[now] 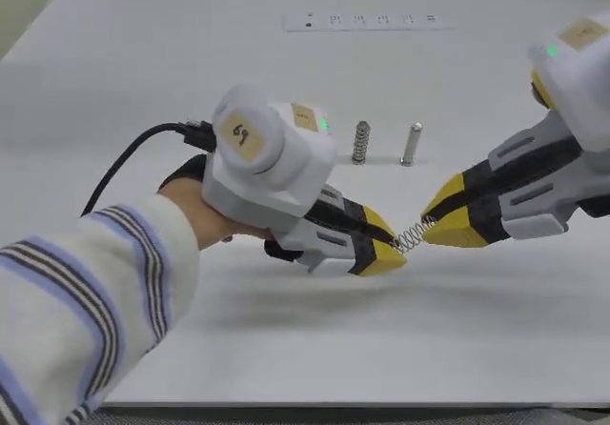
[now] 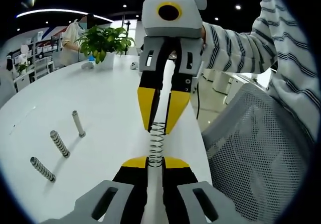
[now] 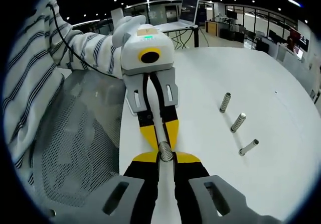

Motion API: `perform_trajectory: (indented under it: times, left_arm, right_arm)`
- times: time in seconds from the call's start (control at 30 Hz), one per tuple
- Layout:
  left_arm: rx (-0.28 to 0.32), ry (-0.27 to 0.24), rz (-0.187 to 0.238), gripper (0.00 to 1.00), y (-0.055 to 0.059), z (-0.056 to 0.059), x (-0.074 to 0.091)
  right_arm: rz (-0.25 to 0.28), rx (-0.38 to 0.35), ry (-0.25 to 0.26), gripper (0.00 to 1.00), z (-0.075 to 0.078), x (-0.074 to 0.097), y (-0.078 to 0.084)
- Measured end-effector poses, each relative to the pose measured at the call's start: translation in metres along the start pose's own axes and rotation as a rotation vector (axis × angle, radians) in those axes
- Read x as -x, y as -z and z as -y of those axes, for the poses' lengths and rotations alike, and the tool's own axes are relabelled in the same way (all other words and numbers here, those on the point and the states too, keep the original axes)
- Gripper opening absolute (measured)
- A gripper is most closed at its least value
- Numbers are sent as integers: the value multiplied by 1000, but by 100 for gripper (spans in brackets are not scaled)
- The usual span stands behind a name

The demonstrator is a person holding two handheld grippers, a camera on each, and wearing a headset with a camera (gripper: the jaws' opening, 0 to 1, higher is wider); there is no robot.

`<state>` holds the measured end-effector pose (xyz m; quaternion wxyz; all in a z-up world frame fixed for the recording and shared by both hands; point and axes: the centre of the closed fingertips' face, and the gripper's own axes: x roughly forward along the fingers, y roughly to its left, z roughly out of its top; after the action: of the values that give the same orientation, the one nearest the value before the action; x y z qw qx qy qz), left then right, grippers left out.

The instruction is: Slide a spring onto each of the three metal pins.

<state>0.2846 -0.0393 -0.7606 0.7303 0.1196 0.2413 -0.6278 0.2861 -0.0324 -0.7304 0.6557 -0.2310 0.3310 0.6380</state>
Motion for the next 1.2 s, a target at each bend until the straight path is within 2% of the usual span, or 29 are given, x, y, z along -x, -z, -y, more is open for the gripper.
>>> perform_trajectory:
  times: [0.1,0.27,0.4,0.6,0.73,0.83,0.93,1.03,1.1,1.2]
  left_arm:
    - [15,4,18,2,-1,3,-2]
    - [1,-2,14,2,-1,5,-5]
    - [-6,1,24,2,-3,6,-7]
    - [-4,5,41,2,-1,9,-10]
    - [9,3,58,2,-3,8,-10]
    - [18,-5,68,2,-6,5,-9]
    - [0,-9,70,2,-8,5,-8]
    - [-2,-14,73,2,-9,4,-7]
    - [10,-21,74,2,-8,2,-7]
    - [9,-19,62,2,-6,2,-8]
  right_arm:
    - [-28,34,-8,7,-3,1,-1]
    - [-62,67,-14,7,-5,-1,-4]
    - [-67,97,-24,7,-6,-3,-9]
    - [-117,122,-48,7,-10,-3,-5]
    - [-133,125,-45,8,-9,-1,-4]
    - [-139,94,-32,8,-7,2,-5]
    - [-144,97,-32,8,-7,4,-5]
    - [-159,116,-31,8,-6,4,-5]
    - [-179,157,-27,8,-4,2,-5]
    - [-188,161,-35,8,-4,-2,-5]
